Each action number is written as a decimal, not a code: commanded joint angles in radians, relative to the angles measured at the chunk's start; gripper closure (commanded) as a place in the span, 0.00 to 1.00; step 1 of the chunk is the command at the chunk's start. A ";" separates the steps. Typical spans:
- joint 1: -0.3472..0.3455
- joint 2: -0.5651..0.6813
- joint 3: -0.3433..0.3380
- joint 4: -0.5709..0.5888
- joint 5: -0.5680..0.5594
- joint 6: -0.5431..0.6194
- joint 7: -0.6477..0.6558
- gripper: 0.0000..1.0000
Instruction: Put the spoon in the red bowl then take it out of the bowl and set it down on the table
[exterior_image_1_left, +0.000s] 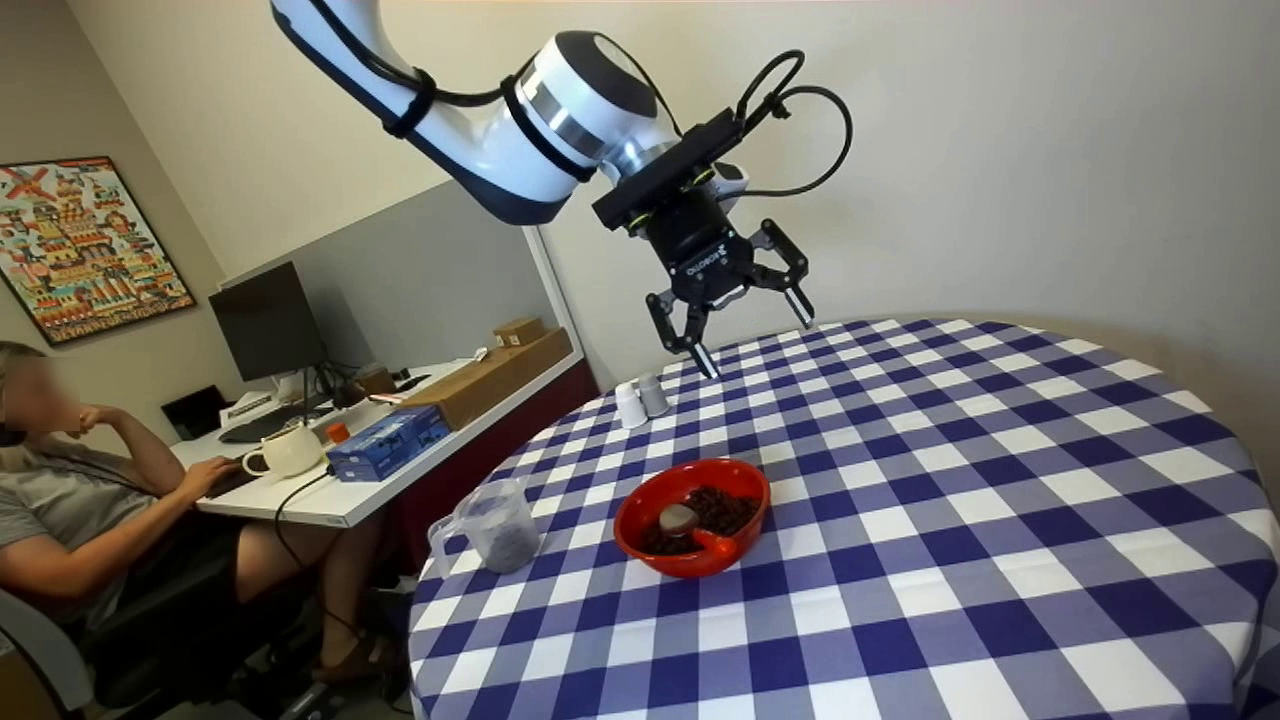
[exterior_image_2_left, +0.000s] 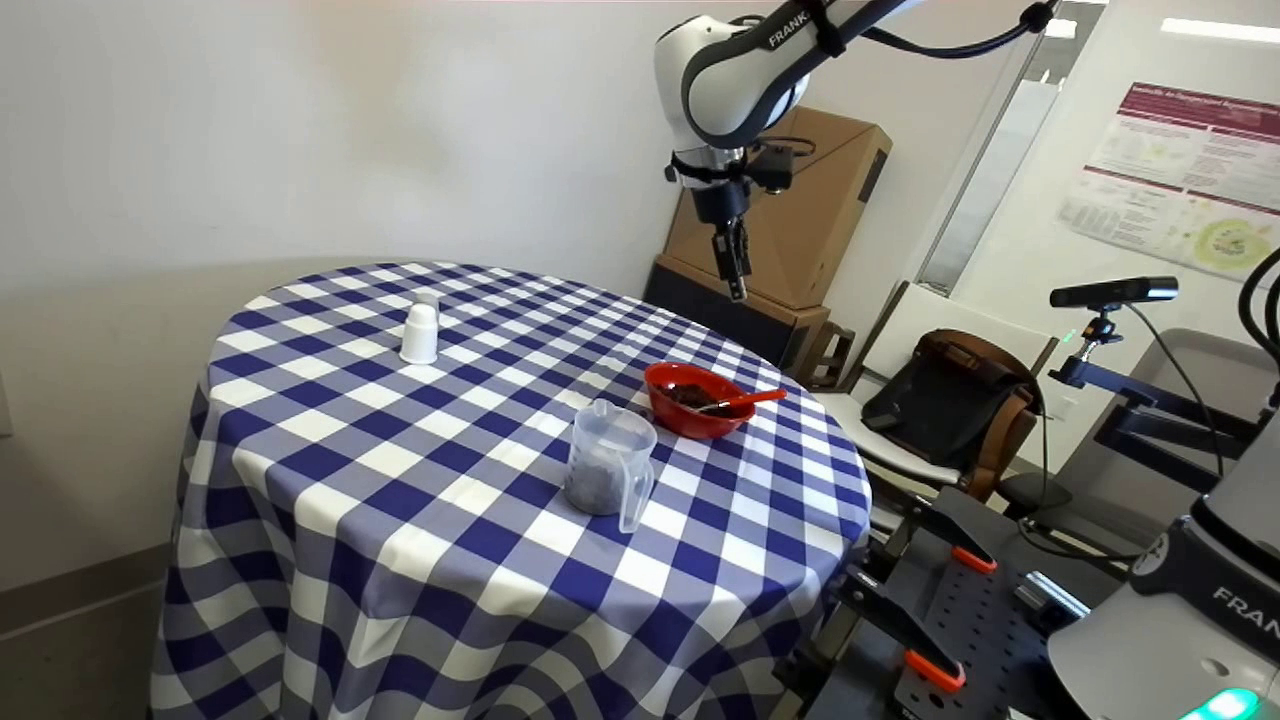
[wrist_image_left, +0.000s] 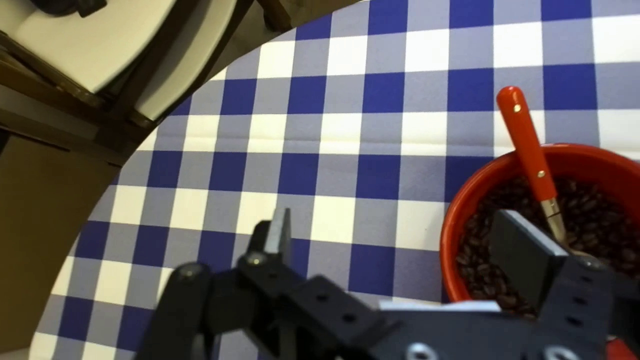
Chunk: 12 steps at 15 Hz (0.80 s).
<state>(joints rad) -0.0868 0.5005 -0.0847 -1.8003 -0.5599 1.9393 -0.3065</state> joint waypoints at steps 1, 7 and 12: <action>-0.005 -0.092 0.023 -0.135 0.004 -0.012 -0.102 0.00; -0.018 -0.155 0.013 -0.345 -0.059 0.084 -0.125 0.00; -0.021 -0.122 0.004 -0.445 -0.150 0.224 -0.062 0.00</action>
<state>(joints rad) -0.1070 0.3871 -0.0767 -2.1784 -0.6608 2.0826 -0.4059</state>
